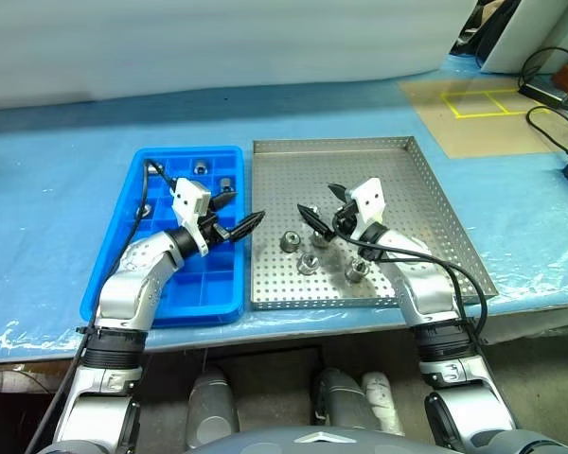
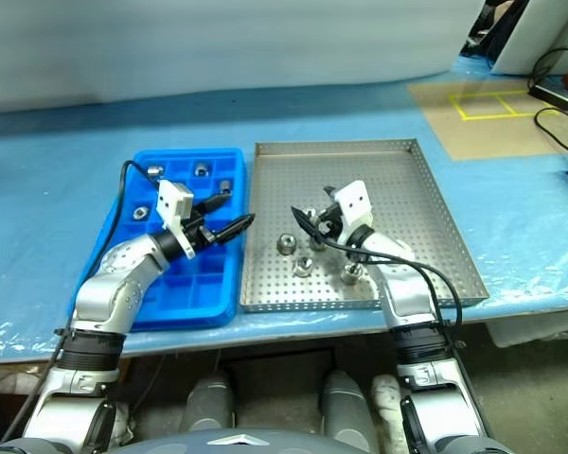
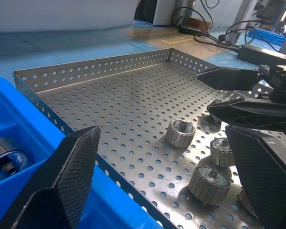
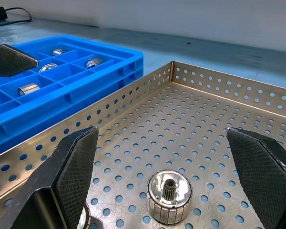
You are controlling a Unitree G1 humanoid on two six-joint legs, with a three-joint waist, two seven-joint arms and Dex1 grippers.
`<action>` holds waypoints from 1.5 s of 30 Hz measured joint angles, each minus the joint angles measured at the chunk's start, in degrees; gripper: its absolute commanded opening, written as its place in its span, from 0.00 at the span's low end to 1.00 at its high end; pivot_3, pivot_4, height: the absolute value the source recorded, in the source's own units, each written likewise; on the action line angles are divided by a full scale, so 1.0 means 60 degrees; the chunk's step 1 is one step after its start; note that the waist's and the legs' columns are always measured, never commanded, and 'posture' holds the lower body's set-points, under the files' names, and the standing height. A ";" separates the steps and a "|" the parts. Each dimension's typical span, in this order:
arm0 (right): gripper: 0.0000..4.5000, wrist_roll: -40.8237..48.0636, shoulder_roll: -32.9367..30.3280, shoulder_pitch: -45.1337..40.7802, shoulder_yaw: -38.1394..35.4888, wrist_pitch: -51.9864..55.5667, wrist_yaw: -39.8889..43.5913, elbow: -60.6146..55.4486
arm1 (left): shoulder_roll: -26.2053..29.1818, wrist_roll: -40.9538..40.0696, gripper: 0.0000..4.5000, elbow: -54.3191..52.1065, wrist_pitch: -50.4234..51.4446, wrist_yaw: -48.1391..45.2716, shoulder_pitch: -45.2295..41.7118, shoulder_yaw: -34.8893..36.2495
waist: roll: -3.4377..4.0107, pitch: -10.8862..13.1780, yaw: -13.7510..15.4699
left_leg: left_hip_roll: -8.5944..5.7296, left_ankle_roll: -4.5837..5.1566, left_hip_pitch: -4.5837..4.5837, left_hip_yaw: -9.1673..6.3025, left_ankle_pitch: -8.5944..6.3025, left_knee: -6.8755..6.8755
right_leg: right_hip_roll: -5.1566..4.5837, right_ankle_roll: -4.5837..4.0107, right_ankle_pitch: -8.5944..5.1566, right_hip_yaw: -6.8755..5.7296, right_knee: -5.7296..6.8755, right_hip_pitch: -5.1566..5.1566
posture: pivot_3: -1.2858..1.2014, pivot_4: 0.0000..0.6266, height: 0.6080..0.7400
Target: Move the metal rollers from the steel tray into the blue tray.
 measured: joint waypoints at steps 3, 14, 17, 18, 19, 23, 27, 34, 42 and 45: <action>1.00 -0.0001 -0.0036 0.0000 -0.0004 0.0021 -0.0010 -0.0001 | -0.0043 -0.0003 0.99 0.0001 -0.0002 -0.0042 -0.0013 -0.0013 | 0.0000 0.0000 -0.0010 | 0.0000 0.0000 0.0003 0.0001 0.0000 0.0002 | -0.0001 0.0000 0.0000 0.0001 0.0004 0.0000 | 0.50 0.24 1.00; 1.00 0.0000 -0.0064 0.0146 -0.0043 0.0045 -0.0248 -0.0134 | -0.0093 0.0049 0.99 0.0297 -0.0035 -0.0161 -0.0426 -0.0177 | 0.0000 0.0000 -0.0044 | 0.0000 -0.0002 0.0004 0.0001 0.0001 0.0001 | 0.0000 0.0000 0.0000 0.0002 0.0005 0.0000 | 0.50 0.24 1.00; 1.00 0.0001 -0.0039 0.0146 -0.0043 0.0047 -0.0318 -0.0134 | -0.0076 0.0047 0.99 0.0297 -0.0033 -0.0246 -0.0429 -0.0235 | 0.0000 0.0000 -0.0044 | 0.0000 -0.0002 0.0003 0.0001 0.0001 0.0001 | 0.0000 0.0000 0.0000 0.0002 0.0004 0.0000 | 0.50 0.24 1.00; 1.00 0.0002 -0.0035 0.0148 -0.0042 0.0062 -0.0340 -0.0144 | -0.0061 0.0047 0.99 0.0297 -0.0032 -0.0264 -0.0430 -0.0236 | 0.0000 0.0000 -0.0044 | 0.0000 -0.0002 0.0004 0.0001 0.0001 0.0001 | 0.0000 0.0000 0.0000 0.0002 0.0005 0.0000 | 0.51 0.24 1.00; 1.00 0.0004 -0.0036 0.0159 -0.0042 0.0113 -0.0342 -0.0200 | -0.0042 0.0047 0.99 0.0297 -0.0032 -0.0267 -0.0430 -0.0234 | 0.0000 0.0000 -0.0041 | 0.0000 -0.0002 0.0004 0.0001 0.0001 0.0001 | 0.0000 0.0000 0.0000 0.0002 0.0005 0.0000 | 0.51 0.24 1.00; 1.00 0.0007 -0.0055 0.0169 -0.0039 0.0187 -0.0230 -0.0374 | -0.0043 0.0046 0.99 0.0300 -0.0037 -0.0209 -0.0445 -0.0221 | 0.0000 0.0000 -0.0036 | 0.0000 -0.0002 0.0004 0.0000 0.0001 0.0002 | -0.0001 0.0000 0.0000 0.0002 0.0005 0.0001 | 0.51 0.24 1.00; 1.00 0.0172 -0.0364 0.0090 -0.0063 0.0394 0.0077 -0.0386 | -0.0049 -0.0034 0.99 0.0367 0.0465 -0.0096 -0.1159 -0.0239 | -0.0001 0.0001 0.0052 | -0.0002 -0.0002 0.0000 -0.0001 0.0002 0.0007 | -0.0003 0.0000 0.0001 -0.0001 0.0009 0.0001 | 0.50 0.24 1.00; 1.00 0.0934 -0.1966 0.0256 -0.0767 0.0874 0.1426 -0.0576 | 0.0692 0.0114 0.99 0.0740 0.0749 -0.1832 -0.3663 -0.1274 | 0.0001 0.0000 0.0153 | -0.0006 0.0001 0.0010 0.0005 0.0001 0.0005 | 0.0001 0.0000 0.0001 0.0011 0.0006 0.0005 | 0.48 0.24 1.00; 1.00 0.1085 -0.2025 0.1538 -0.1203 0.0867 0.1030 -0.1279 | 0.1093 0.2283 0.99 0.3961 -0.0828 -0.4719 -0.5230 -0.3978 | 0.0001 -0.0001 -0.0024 | -0.0009 0.0002 0.0024 0.0025 0.0002 0.0008 | 0.0003 0.0001 0.0002 0.0033 0.0007 0.0008 | 0.43 0.24 1.00; 1.00 0.1091 -0.1906 0.1974 -0.1372 0.0865 0.0658 -0.1655 | 0.0867 0.3101 0.99 0.5496 -0.1946 -0.5217 -0.5654 -0.4536 | 0.0001 -0.0001 -0.0105 | -0.0012 0.0002 0.0031 0.0026 0.0002 0.0012 | 0.0000 0.0001 0.0003 0.0035 0.0007 0.0018 | 0.41 0.24 1.00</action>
